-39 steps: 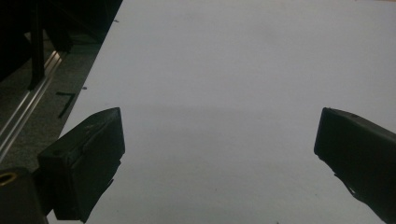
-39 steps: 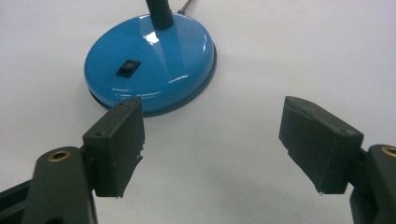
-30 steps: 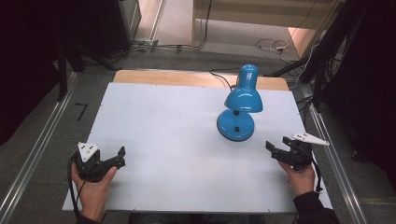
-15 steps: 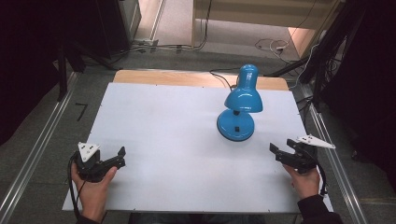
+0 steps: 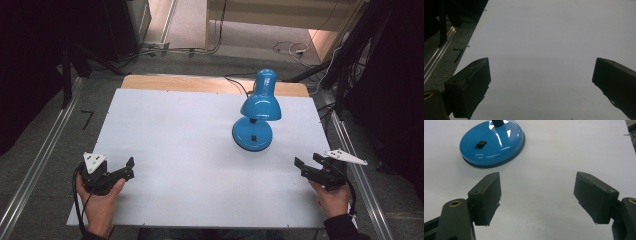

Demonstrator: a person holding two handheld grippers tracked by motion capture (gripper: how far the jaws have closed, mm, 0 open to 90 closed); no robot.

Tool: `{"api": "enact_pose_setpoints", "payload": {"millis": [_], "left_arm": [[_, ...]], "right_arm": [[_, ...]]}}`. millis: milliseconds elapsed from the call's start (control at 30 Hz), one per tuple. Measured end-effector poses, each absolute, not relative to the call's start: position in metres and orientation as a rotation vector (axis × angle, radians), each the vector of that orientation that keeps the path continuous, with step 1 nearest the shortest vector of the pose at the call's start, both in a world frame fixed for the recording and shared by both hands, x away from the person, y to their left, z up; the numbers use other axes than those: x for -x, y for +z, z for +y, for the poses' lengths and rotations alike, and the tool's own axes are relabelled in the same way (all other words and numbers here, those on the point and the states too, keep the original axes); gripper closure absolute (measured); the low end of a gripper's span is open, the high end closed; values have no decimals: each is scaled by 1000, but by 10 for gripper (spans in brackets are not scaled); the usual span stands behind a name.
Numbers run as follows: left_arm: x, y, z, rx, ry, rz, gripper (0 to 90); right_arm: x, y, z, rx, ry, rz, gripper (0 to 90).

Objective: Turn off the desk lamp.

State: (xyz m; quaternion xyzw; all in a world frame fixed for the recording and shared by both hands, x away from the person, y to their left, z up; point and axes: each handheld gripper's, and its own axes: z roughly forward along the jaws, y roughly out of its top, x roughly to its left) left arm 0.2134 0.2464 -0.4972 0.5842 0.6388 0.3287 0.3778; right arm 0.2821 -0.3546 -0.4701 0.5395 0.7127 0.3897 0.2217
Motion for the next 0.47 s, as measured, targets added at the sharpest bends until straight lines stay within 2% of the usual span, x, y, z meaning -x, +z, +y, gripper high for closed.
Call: {"api": "enact_pose_setpoints", "payload": {"millis": [300,467], "left_arm": [[-213,-498,247,-1497,841,1634,21],[-214,-498,247,-1495,831,1641,21]], "right_arm": [[-272,-470,-376,-1524,1051,1934,200],[-272,-478,-387,-1565,1002,1921,166]]}}
